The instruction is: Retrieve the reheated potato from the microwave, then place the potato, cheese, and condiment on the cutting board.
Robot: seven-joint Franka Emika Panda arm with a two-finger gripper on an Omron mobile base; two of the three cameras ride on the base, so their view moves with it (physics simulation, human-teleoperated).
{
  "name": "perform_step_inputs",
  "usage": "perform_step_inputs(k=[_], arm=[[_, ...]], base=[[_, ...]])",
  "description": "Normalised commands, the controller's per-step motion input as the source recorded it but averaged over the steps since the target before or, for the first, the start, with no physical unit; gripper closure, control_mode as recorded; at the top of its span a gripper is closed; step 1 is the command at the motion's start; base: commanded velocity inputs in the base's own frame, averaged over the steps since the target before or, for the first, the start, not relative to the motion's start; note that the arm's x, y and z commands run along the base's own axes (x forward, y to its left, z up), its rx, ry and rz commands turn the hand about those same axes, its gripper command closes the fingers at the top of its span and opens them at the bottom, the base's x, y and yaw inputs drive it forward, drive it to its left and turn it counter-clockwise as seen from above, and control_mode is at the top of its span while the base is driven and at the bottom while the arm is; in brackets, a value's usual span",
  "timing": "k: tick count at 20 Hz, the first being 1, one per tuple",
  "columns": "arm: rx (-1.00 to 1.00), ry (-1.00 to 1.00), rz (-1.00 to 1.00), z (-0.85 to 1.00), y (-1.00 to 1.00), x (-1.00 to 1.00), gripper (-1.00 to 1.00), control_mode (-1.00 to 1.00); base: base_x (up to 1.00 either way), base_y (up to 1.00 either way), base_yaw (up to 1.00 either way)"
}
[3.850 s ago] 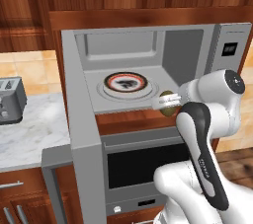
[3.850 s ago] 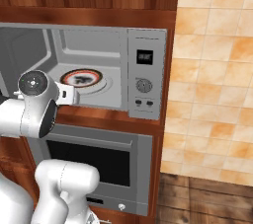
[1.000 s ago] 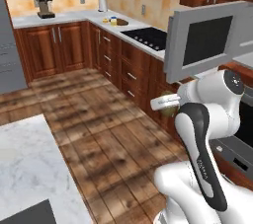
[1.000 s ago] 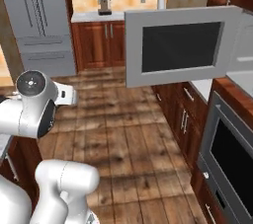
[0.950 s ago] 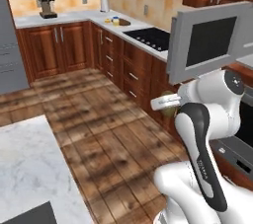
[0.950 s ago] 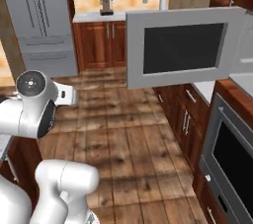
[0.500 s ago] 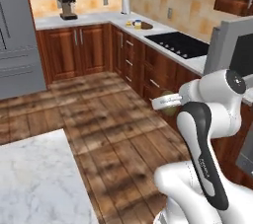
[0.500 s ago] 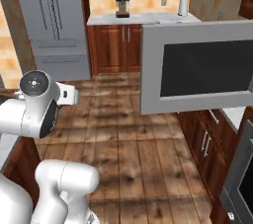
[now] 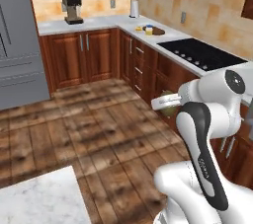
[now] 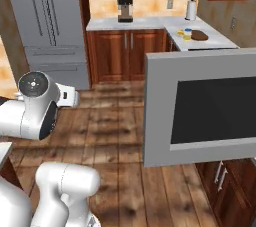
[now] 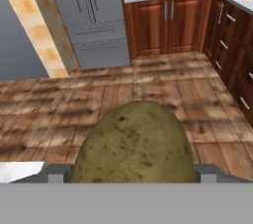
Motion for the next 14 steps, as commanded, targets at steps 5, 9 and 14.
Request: perform_step_inputs(k=[5,9,14], arm=[[0.0,0.0,0.0,0.0,0.0,0.0,1.0,1.0],[0.0,0.0,0.0,0.0,0.0,0.0,1.0,1.0],[0.0,0.0,0.0,0.0,0.0,0.0,1.0,1.0]], base=[[0.88,-0.12,0.01],[0.88,-0.12,0.01],[0.88,-0.11,0.01]])
